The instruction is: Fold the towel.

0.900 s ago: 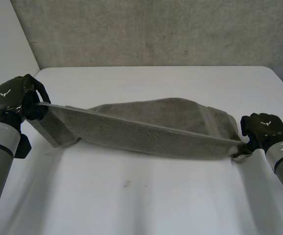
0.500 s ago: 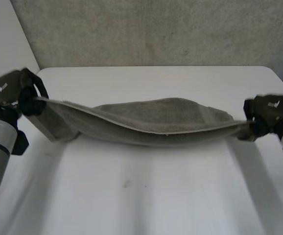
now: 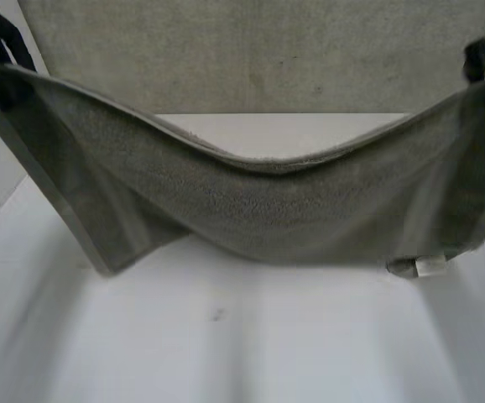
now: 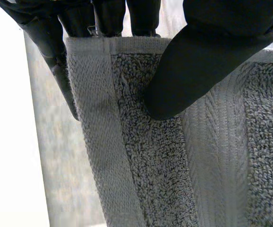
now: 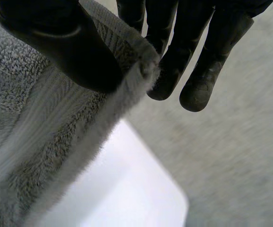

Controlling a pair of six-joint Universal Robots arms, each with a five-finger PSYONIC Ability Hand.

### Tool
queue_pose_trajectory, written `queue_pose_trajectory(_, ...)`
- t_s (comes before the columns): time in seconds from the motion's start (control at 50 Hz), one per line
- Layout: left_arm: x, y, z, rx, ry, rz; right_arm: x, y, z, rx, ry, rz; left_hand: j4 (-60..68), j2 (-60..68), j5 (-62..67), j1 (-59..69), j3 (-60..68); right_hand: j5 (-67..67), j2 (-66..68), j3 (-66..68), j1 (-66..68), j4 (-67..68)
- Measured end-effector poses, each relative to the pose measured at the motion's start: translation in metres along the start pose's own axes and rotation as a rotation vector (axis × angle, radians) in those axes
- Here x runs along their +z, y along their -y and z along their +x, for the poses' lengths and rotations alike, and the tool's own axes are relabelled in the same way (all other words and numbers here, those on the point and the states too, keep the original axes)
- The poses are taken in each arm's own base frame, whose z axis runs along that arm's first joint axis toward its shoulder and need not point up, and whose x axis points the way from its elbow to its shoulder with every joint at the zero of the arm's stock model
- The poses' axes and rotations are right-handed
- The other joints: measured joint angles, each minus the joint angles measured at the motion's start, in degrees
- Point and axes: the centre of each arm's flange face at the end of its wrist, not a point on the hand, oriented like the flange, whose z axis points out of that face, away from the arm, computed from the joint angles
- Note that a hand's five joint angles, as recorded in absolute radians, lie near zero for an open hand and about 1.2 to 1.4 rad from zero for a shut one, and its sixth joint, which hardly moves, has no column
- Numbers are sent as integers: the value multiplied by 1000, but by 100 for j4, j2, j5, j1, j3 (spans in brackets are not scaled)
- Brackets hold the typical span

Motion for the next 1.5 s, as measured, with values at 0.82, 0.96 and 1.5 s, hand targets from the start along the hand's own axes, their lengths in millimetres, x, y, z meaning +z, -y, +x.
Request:
queue_pose_trajectory(0.82,111,-59,3,-23,-30,-8,116,-10,-38,-3,-24,254,2,2,0,0,4,3,5,0,26,0)
queue_pose_trajectory(0.96,84,-130,-17,-15,19,-176,114,-78,-86,-2,140,77,2,2,0,1,5,3,5,0,26,1)
queue_pose_trajectory(1.5,50,-187,-49,-20,99,-268,98,-204,-125,263,125,-155,2,2,0,2,5,-4093,-4023,-4047,-4066,-4059)
